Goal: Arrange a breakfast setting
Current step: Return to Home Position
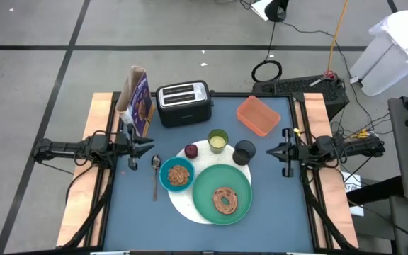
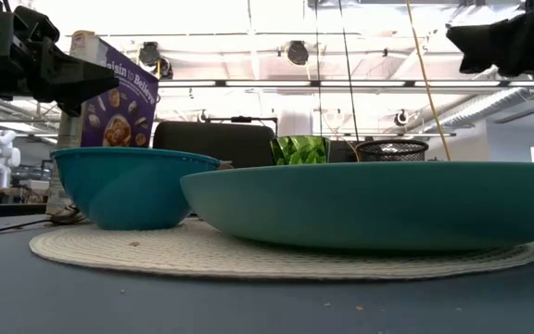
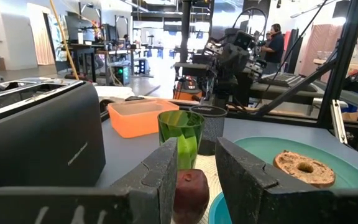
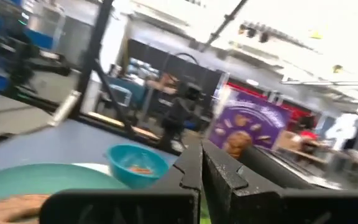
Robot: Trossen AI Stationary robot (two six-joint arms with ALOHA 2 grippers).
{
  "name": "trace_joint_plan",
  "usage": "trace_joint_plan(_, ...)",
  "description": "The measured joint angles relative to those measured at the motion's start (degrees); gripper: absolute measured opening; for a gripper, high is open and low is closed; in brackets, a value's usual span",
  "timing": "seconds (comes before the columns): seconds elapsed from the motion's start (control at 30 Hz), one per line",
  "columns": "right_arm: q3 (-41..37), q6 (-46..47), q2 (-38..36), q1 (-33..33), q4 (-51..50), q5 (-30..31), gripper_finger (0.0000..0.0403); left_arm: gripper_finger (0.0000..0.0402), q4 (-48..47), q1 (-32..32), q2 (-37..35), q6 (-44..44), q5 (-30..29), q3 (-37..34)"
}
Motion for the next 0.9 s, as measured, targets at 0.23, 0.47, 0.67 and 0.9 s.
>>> trace_joint_plan(0.23,-0.1,2.3,0.0,-6.8,-5.2,1.7,0.0000,0.0115,0.0,0.0,0.0,0.0,0.0,0.0)
trace_joint_plan(0.47,-0.1,9.9,0.3,-8.0,-10.2,1.2,0.0001,0.0115,0.0,0.0,0.0,0.0,0.0,0.0)
trace_joint_plan(0.67,-0.2,11.0,0.4,-8.0,-10.4,1.2,0.0007,0.0115,0.0,0.0,0.0,0.0,0.0,0.0)
trace_joint_plan(0.9,-0.2,10.9,0.4,-8.0,-10.4,1.3,0.0008,0.0115,0.0,0.0,0.0,0.0,0.0,0.0)
